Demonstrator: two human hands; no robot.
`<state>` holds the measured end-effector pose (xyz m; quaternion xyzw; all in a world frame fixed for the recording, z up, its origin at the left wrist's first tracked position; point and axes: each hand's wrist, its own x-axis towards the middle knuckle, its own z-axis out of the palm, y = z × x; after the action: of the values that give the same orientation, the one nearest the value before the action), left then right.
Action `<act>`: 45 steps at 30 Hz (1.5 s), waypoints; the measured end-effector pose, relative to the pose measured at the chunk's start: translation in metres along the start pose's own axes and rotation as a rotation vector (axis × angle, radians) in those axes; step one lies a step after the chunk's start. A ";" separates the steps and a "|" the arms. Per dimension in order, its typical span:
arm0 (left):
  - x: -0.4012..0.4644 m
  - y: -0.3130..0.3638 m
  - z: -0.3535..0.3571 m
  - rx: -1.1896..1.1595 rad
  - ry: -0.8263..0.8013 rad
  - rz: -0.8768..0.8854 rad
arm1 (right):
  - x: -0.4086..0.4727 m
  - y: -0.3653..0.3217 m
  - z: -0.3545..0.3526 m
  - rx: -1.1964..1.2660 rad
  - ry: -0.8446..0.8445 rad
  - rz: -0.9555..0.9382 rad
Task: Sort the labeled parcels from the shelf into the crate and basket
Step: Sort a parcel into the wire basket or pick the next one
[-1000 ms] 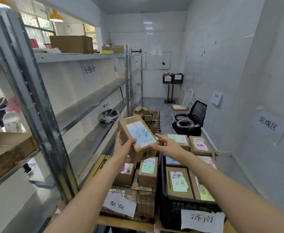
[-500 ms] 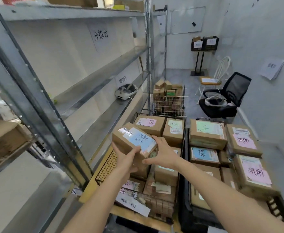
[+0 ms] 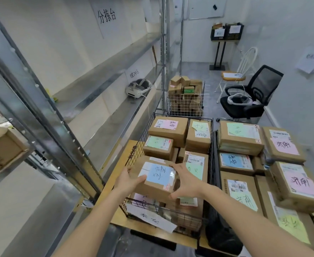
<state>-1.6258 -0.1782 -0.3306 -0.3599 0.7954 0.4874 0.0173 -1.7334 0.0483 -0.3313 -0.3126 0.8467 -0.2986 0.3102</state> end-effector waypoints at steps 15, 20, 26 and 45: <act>0.043 -0.054 -0.008 0.696 -0.262 0.279 | 0.067 0.042 0.095 -0.077 -0.006 -0.007; 0.059 -0.062 -0.005 0.753 -0.311 0.234 | 0.081 0.051 0.107 -0.185 -0.001 0.009; 0.071 -0.062 0.002 0.839 -0.411 0.179 | 0.084 0.057 0.108 -0.198 -0.032 0.044; -0.017 0.061 -0.070 0.877 0.004 0.496 | -0.023 -0.064 -0.050 -0.379 0.187 -0.032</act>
<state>-1.6260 -0.2075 -0.2410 -0.1196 0.9869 0.0962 0.0490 -1.7326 0.0400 -0.2476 -0.3496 0.9078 -0.1665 0.1612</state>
